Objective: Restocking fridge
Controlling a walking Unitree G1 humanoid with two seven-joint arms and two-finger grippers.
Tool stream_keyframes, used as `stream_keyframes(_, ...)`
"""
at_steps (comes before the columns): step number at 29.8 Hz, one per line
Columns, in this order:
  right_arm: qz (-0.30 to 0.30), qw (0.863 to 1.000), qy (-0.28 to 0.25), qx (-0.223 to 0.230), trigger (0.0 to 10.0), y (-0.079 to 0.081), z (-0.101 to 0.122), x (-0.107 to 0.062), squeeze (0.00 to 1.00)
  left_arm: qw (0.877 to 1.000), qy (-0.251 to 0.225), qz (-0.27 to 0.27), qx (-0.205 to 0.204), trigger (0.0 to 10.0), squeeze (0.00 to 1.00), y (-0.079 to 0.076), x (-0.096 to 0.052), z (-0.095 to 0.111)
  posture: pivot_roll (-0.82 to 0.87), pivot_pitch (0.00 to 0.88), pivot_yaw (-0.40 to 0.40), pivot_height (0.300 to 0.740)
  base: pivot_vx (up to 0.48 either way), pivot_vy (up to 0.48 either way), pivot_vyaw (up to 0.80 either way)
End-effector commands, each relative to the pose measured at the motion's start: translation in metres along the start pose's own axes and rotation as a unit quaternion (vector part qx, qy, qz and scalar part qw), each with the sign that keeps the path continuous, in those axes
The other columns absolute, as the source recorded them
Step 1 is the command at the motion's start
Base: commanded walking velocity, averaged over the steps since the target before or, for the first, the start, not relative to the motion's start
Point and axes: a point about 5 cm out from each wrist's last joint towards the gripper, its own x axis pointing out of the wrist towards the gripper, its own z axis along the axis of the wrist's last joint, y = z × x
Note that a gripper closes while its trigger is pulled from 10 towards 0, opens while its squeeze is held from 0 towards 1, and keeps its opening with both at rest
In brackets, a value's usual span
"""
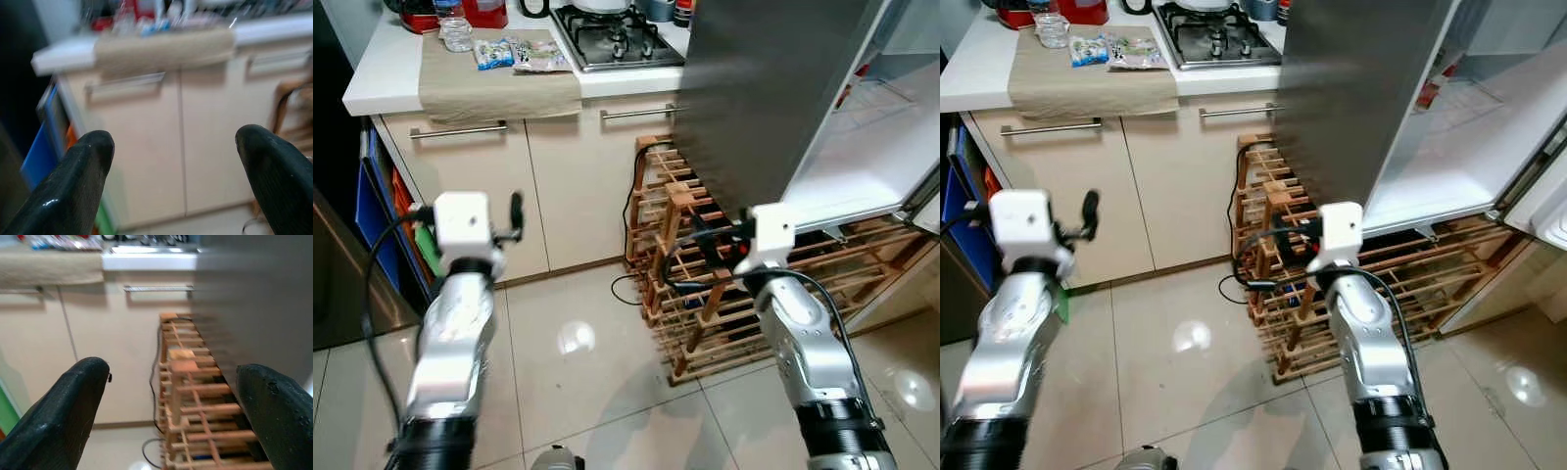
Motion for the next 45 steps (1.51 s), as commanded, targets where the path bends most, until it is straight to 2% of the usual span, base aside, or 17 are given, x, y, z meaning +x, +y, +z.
stream_keyframes(1, -0.006, 1.0, -0.012, -0.006, 10.0, -0.003, 0.005, 0.0, 0.98, 1.0, -0.011, -0.008, -0.005, 10.0, 0.0, -0.002, -0.001, 0.006, -0.06, 0.0, -0.024, 0.74, 0.0, 0.0, 0.54)
stream_keyframes(2, -0.007, 1.0, -0.011, -0.007, 10.0, -0.005, 0.004, 0.0, 0.99, 1.0, -0.021, -0.011, -0.019, 10.0, 0.0, -0.01, -0.001, 0.012, -0.05, 0.0, -0.032, 0.74, 0.0, 0.0, 0.53)
stream_keyframes(6, -0.001, 1.0, -0.015, -0.007, 10.0, -0.004, 0.005, 0.002, 1.0, 0.998, -0.045, -0.02, -0.041, 10.0, 0.0, -0.022, 0.002, 0.024, -0.05, 0.0, -0.035, 0.74, 0.0, 0.0, 0.53)
stream_keyframes(8, 0.003, 1.0, -0.028, -0.003, 10.0, 0.0, 0.01, 0.004, 0.95, 0.997, -0.053, -0.021, -0.048, 10.0, 0.0, -0.027, 0.006, 0.031, -0.05, 0.0, -0.035, 0.74, 0.416, 0.0, 0.26)
stream_keyframes(11, -0.006, 0.999, -0.029, -0.021, 10.0, 0.002, 0.013, 0.008, 0.93, 0.997, -0.059, -0.014, -0.049, 10.0, 0.0, -0.028, 0.011, 0.034, -0.06, 0.0, -0.033, 0.74, 0.48, 0.0, 0.0)
stream_keyframes(12, -0.006, 0.999, -0.033, -0.022, 10.0, 0.003, 0.015, 0.008, 0.87, 0.997, -0.059, -0.013, -0.05, 10.0, 0.0, -0.029, 0.012, 0.035, -0.06, 0.0, -0.032, 0.74, 0.48, 0.0, 0.0)
stream_keyframes(16, -0.002, 0.998, -0.055, -0.025, 10.0, 0.005, 0.022, 0.008, 0.92, 0.997, -0.061, -0.014, -0.05, 10.0, 0.0, -0.028, 0.016, 0.037, -0.06, 0.0, -0.03, 0.74, 0.48, 0.0, 0.42)
stream_keyframes(19, -0.007, 0.998, -0.051, -0.026, 10.0, 0.004, 0.021, 0.008, 0.92, 0.997, -0.064, -0.016, -0.05, 10.0, 0.0, -0.029, 0.016, 0.039, -0.06, 0.0, -0.03, 0.74, 0.48, 0.0, 0.76)
stream_keyframes(20, -0.022, 0.999, -0.044, -0.02, 10.0, 0.001, 0.019, 0.009, 0.89, 0.996, -0.068, -0.017, -0.052, 10.0, 0.0, -0.03, 0.019, 0.041, -0.06, 0.0, -0.032, 0.74, 0.48, 0.0, 0.0)
stream_keyframes(27, -0.026, 0.998, -0.046, -0.031, 10.0, 0.0, 0.02, 0.012, 0.88, 0.995, -0.079, -0.022, -0.059, 10.0, 0.0, -0.034, 0.023, 0.048, -0.06, 0.0, -0.031, 0.74, 0.48, 0.0, 0.0)
stream_keyframes(37, -0.036, 0.998, -0.043, -0.035, 10.0, 0.002, 0.019, 0.011, 0.89, 0.994, -0.087, -0.033, -0.061, 10.0, 0.0, -0.036, 0.027, 0.053, -0.07, 0.0, -0.027, 0.74, 0.48, 0.0, 0.61)
stream_keyframes(45, -0.048, 0.997, -0.048, -0.031, 10.0, -0.002, 0.02, 0.01, 0.87, 0.989, -0.102, -0.08, -0.065, 10.0, 0.0, -0.044, 0.034, 0.063, -0.07, 0.0, -0.024, 0.74, 0.48, 0.0, 0.0)
